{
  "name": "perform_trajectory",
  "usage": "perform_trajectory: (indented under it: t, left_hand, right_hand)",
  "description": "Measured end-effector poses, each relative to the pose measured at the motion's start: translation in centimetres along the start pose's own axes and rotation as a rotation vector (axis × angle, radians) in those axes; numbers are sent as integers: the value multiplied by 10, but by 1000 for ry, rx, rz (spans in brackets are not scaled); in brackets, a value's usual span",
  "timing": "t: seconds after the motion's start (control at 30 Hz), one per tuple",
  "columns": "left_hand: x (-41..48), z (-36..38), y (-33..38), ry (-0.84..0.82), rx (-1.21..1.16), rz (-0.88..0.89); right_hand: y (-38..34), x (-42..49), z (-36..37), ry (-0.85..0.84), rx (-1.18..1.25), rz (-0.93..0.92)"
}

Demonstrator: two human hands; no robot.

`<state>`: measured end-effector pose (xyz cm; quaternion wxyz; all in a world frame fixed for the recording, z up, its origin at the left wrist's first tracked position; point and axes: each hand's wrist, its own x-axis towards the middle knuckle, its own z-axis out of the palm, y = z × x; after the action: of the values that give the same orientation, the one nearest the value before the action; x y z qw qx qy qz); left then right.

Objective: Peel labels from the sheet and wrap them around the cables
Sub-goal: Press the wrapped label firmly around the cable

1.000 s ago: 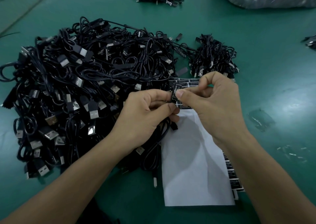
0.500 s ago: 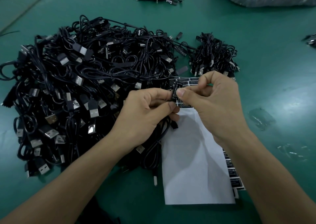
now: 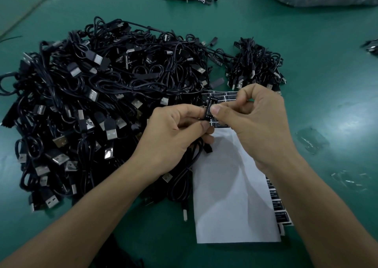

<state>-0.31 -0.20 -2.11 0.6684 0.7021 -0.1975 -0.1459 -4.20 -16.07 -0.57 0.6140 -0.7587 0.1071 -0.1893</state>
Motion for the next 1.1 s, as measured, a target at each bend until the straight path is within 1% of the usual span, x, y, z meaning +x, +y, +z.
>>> perform_trajectory:
  t: [0.53, 1.1]
  left_hand:
    - [1, 2, -1, 13, -49, -33]
    - [-2, 2, 3, 6, -55, -44]
  right_hand:
    - [-3, -1, 2, 19, -32, 7]
    - [-1, 0, -2, -35, -55, 18]
